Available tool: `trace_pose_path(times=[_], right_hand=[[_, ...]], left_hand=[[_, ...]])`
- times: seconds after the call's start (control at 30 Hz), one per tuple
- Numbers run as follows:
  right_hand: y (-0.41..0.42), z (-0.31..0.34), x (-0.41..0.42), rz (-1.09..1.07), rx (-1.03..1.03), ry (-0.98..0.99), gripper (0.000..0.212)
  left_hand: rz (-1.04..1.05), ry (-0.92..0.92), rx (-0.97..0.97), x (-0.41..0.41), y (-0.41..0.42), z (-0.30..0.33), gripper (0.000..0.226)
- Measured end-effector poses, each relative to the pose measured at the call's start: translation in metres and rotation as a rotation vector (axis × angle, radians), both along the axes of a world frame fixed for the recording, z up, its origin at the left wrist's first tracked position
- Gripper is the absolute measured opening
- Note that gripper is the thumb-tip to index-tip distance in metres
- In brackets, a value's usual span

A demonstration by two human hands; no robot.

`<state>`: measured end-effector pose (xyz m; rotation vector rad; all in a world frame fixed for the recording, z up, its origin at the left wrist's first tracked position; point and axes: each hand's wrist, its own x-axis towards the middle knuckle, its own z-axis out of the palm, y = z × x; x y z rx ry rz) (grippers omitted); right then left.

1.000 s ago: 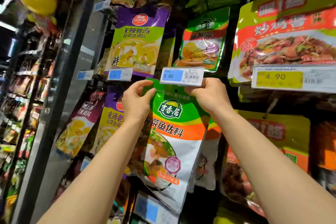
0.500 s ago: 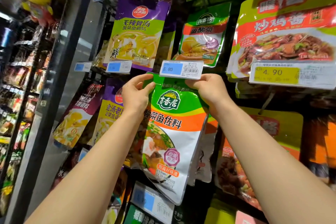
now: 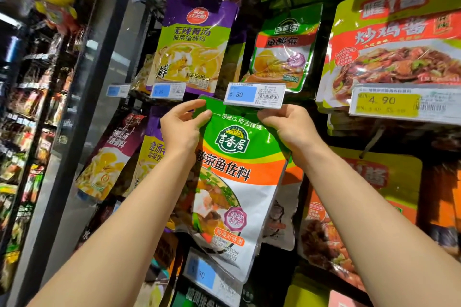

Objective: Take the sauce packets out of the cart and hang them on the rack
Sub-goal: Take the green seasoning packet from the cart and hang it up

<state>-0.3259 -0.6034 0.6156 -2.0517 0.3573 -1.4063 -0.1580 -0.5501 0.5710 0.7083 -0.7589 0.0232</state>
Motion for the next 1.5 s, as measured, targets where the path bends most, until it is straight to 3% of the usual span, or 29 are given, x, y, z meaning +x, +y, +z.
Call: trace_pose_path(times=[0.23,0.47,0.63,0.83,0.93,1.03,1.1,1.27,1.4,1.5], right_hand=[[-0.008,0.01,-0.001,-0.105,0.091,0.02,0.019],[-0.021,0.003,-0.006,-0.235,0.007,0.094,0.026],[-0.011,0.001,-0.01,-0.492,-0.324,0.144,0.002],[-0.003,-0.044,-0.025,-0.979,-0.939,0.3,0.053],[-0.004,-0.071,-0.037,-1.023,-1.149,0.463,0.07],[-0.011,-0.084,-0.043,-0.996,-1.378,0.609,0.068],[-0.016,-0.086,-0.043,-0.998,-1.359,0.679,0.068],[-0.04,-0.091,-0.038,-1.002,-1.079,0.84,0.079],[-0.063,-0.085,-0.039,-1.008,-0.894,1.005,0.096],[-0.067,-0.082,-0.042,-0.978,-0.751,1.09,0.096]], left_hand=[[-0.099,0.03,0.064,-0.003,-0.015,0.012,0.024],[-0.098,0.036,0.061,-0.007,-0.029,-0.001,0.024],[0.045,-0.081,0.027,-0.007,-0.037,-0.011,0.021],[0.361,-0.262,0.118,-0.021,-0.044,-0.031,0.024],[0.578,-0.485,0.204,-0.032,-0.038,-0.063,0.039],[0.644,-0.725,0.294,-0.035,-0.029,-0.107,0.05],[0.621,-0.847,0.407,-0.028,-0.026,-0.119,0.061],[0.514,-1.14,0.752,-0.01,-0.042,-0.1,0.087],[0.458,-1.213,0.912,-0.016,-0.068,-0.082,0.089],[0.427,-1.199,0.983,-0.021,-0.07,-0.077,0.087]])
